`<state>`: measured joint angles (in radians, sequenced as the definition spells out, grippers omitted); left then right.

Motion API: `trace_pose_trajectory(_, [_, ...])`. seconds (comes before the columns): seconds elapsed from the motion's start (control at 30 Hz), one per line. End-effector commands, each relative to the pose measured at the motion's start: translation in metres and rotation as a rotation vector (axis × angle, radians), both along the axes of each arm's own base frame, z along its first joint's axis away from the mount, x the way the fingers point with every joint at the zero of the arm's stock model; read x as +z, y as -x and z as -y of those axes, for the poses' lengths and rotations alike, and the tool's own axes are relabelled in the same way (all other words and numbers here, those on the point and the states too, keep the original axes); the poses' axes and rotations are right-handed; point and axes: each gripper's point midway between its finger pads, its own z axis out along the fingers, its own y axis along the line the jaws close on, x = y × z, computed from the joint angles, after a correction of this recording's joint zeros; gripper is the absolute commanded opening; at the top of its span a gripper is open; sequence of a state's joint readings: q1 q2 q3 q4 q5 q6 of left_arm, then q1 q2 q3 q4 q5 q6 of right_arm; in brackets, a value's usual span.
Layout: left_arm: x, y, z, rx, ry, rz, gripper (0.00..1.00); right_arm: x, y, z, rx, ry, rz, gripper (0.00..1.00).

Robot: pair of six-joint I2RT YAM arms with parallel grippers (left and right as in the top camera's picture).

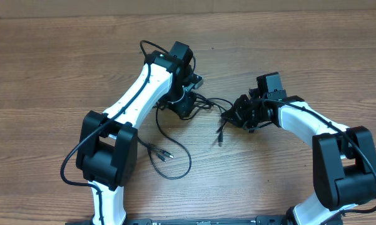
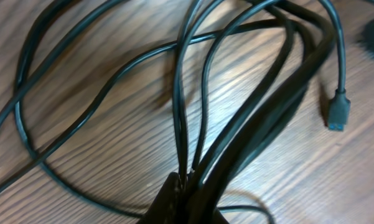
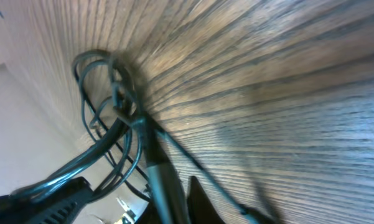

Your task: Untangle cables

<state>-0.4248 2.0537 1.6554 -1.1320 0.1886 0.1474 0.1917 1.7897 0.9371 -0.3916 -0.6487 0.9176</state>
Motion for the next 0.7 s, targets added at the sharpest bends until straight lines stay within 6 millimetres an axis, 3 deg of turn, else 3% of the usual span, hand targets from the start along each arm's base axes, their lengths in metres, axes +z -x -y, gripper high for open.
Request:
trace_pose_trajectory(0.0, [-0.003, -0.006, -0.022, 0.064, -0.085, 0.011, 0.04, 0.002, -0.004, 0.002, -0.001, 0.024, 0.022, 0.3])
trace_pose_trajectory(0.07, [-0.003, -0.003, -0.023, 0.066, -0.091, -0.001, 0.04, 0.002, -0.004, 0.002, 0.008, 0.027, 0.026, 0.55])
trace_pose_trajectory(0.1, [-0.002, -0.002, -0.024, 0.066, -0.094, -0.006, 0.04, 0.001, -0.003, 0.002, 0.028, 0.032, 0.04, 0.77])
trace_pose_trajectory(0.23, [0.011, -0.007, -0.022, 0.067, -0.08, 0.024, 0.04, 0.0, 0.0, 0.002, 0.084, 0.047, 0.077, 1.0])
trace_pose_trajectory(0.43, [0.085, -0.037, -0.018, 0.092, -0.034, 0.237, 0.04, -0.005, 0.004, 0.008, 0.088, 0.085, 0.06, 1.0])
trace_pose_trajectory(0.67, [0.197, -0.063, -0.043, 0.195, -0.072, 0.574, 0.04, -0.009, 0.006, 0.013, 0.081, 0.114, 0.047, 1.0])
